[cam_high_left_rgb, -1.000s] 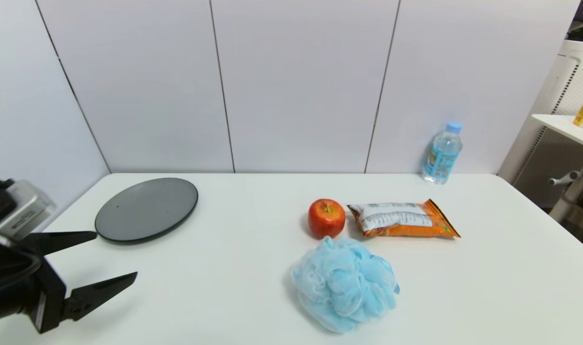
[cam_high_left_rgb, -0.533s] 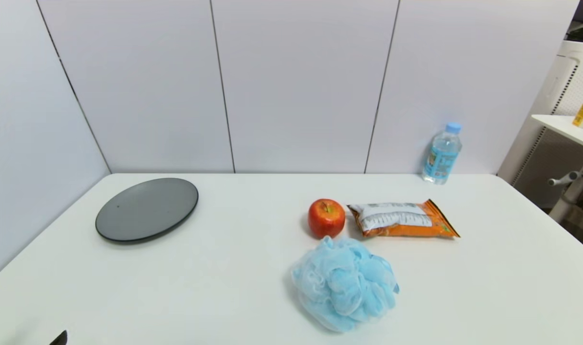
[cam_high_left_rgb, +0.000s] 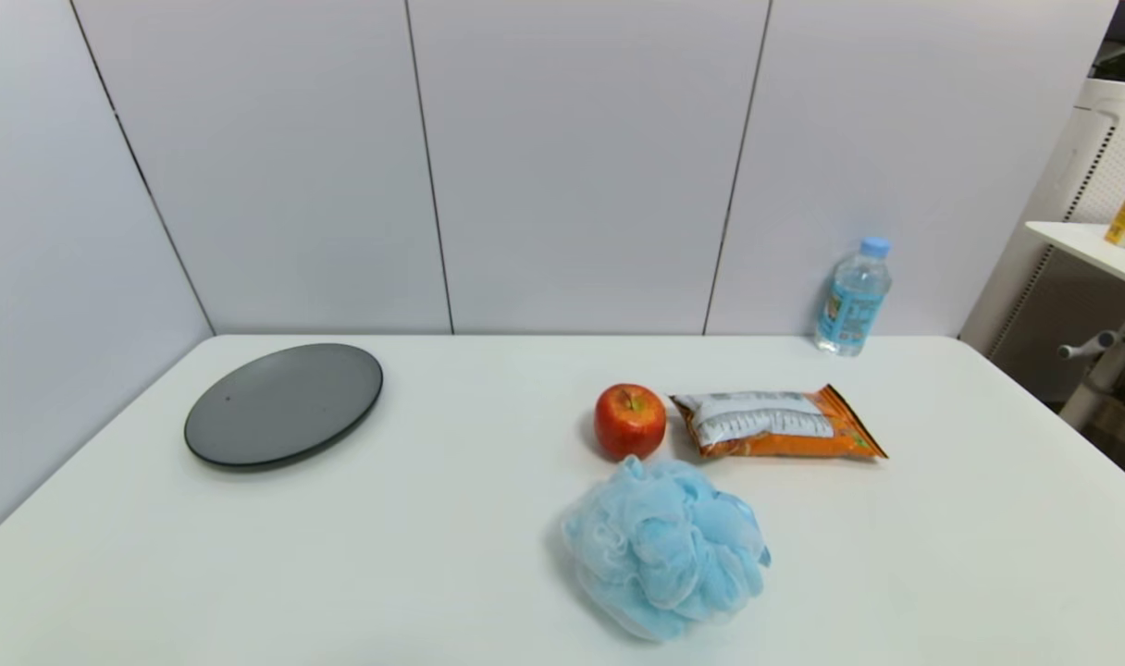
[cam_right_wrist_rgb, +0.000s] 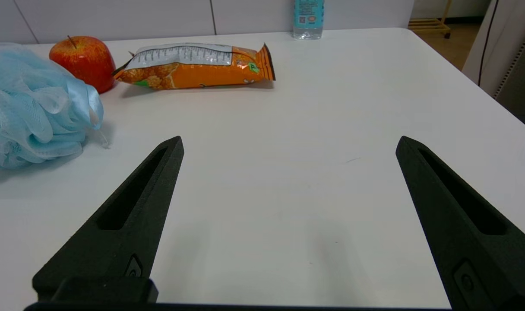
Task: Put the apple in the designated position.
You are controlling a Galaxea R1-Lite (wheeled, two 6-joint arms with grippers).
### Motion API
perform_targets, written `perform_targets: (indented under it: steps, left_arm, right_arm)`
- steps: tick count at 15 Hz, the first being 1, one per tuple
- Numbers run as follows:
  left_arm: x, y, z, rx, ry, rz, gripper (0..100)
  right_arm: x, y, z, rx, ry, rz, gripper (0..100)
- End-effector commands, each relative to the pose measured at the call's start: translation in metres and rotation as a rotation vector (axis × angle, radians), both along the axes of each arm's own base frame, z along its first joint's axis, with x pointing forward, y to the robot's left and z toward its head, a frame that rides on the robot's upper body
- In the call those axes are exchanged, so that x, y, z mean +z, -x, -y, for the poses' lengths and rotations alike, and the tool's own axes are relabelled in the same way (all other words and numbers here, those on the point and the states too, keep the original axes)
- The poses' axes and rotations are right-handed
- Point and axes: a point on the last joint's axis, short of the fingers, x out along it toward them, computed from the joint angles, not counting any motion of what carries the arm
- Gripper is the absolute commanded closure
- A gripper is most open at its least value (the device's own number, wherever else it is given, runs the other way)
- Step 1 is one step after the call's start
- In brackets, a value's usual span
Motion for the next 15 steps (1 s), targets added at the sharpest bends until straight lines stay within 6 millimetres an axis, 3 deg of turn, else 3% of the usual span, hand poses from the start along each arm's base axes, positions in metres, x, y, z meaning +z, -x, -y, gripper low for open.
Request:
perform_targets:
  steps: [1, 15]
  left_arm:
    - [-0.003, 0.001, -0.0001, 0.003, 0.053, 0.008, 0]
    - [-0.0033, 0.001, -0.0004, 0.017, 0.098, 0.003, 0]
  right_arm:
    - [0.0, -0.0001, 0.0, 0.0, -0.001, -0.001, 0]
    - [0.0, -0.0001, 0.0, 0.0, -0.001, -0.001, 0]
